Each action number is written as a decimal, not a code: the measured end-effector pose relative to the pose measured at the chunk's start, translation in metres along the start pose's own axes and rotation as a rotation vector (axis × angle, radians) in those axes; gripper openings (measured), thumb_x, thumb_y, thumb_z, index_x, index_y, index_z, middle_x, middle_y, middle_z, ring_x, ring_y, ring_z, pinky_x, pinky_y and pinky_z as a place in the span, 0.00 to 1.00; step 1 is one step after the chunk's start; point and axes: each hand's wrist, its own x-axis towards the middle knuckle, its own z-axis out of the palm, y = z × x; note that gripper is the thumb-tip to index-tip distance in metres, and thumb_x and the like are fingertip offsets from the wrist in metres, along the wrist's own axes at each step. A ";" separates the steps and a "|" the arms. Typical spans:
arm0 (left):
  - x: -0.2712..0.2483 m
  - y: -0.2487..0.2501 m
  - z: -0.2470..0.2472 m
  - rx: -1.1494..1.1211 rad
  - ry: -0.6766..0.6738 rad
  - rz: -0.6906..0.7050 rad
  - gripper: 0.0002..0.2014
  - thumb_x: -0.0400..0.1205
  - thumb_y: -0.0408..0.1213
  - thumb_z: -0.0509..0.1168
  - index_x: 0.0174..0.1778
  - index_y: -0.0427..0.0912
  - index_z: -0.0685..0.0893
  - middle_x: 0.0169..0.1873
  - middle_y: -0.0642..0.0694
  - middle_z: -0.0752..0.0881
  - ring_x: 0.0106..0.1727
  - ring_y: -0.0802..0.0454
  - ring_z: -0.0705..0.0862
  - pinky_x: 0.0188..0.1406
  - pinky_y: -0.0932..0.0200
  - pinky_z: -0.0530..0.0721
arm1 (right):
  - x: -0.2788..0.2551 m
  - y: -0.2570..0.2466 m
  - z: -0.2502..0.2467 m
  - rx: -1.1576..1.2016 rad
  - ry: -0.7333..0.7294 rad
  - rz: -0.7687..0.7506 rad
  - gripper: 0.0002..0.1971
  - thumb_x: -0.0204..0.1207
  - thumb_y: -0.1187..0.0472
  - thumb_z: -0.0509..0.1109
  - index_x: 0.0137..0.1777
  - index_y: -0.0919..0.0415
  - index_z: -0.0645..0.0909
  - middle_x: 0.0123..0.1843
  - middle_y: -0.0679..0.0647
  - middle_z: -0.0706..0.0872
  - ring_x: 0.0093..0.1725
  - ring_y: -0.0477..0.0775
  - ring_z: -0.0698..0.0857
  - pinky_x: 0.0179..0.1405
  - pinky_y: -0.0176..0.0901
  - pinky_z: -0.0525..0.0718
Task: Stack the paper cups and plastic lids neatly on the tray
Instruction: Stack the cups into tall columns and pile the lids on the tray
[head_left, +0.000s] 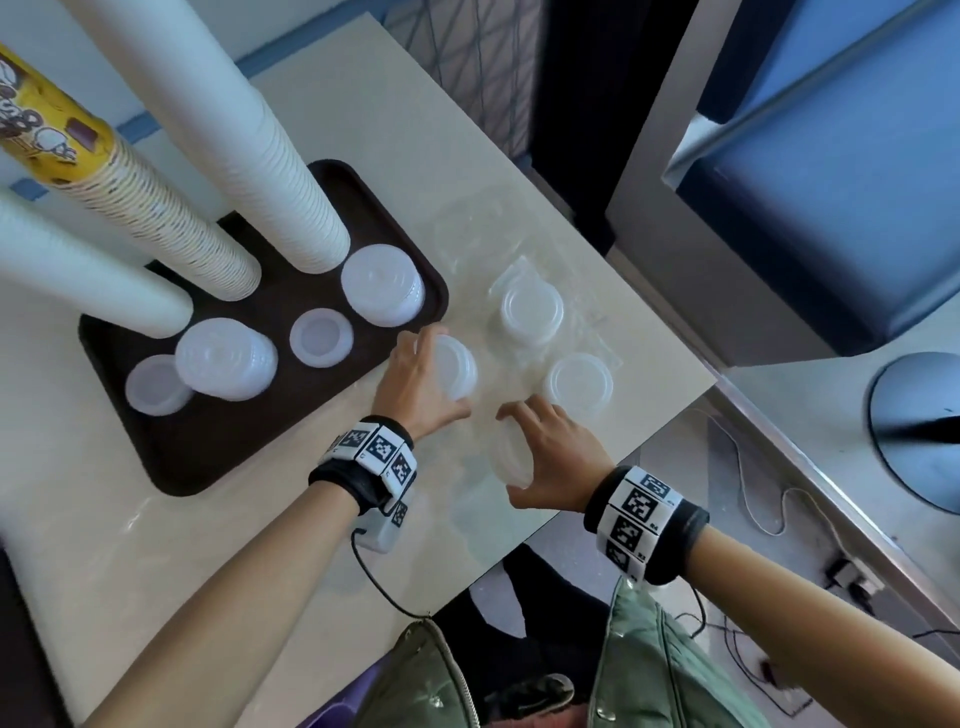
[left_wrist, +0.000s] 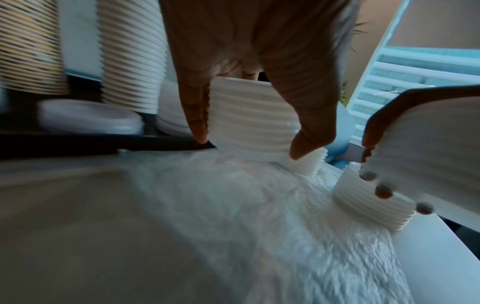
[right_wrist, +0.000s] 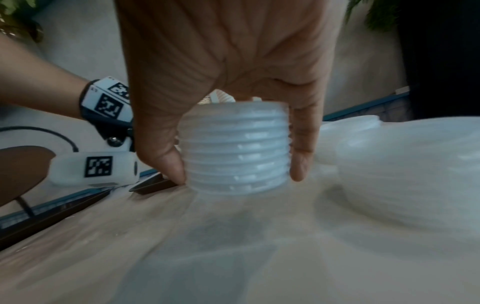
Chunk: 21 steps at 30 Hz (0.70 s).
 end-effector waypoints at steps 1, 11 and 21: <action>-0.008 -0.007 -0.005 -0.021 0.011 -0.017 0.44 0.60 0.39 0.78 0.71 0.45 0.64 0.61 0.37 0.70 0.61 0.39 0.73 0.54 0.48 0.77 | 0.004 -0.005 -0.001 -0.010 -0.005 -0.022 0.39 0.59 0.51 0.76 0.71 0.54 0.67 0.63 0.54 0.72 0.61 0.58 0.76 0.49 0.45 0.79; -0.092 -0.108 -0.055 -0.125 0.193 -0.299 0.43 0.61 0.35 0.78 0.71 0.41 0.65 0.62 0.37 0.69 0.63 0.38 0.71 0.59 0.49 0.75 | 0.076 -0.091 0.004 -0.113 -0.047 -0.164 0.40 0.58 0.50 0.78 0.71 0.55 0.66 0.64 0.57 0.71 0.60 0.61 0.75 0.55 0.54 0.81; -0.099 -0.208 -0.120 -0.161 0.355 -0.516 0.43 0.62 0.38 0.79 0.71 0.42 0.64 0.62 0.36 0.70 0.62 0.37 0.73 0.59 0.48 0.76 | 0.179 -0.170 0.006 -0.186 0.082 -0.151 0.41 0.58 0.56 0.80 0.71 0.57 0.65 0.65 0.61 0.70 0.64 0.64 0.73 0.53 0.54 0.79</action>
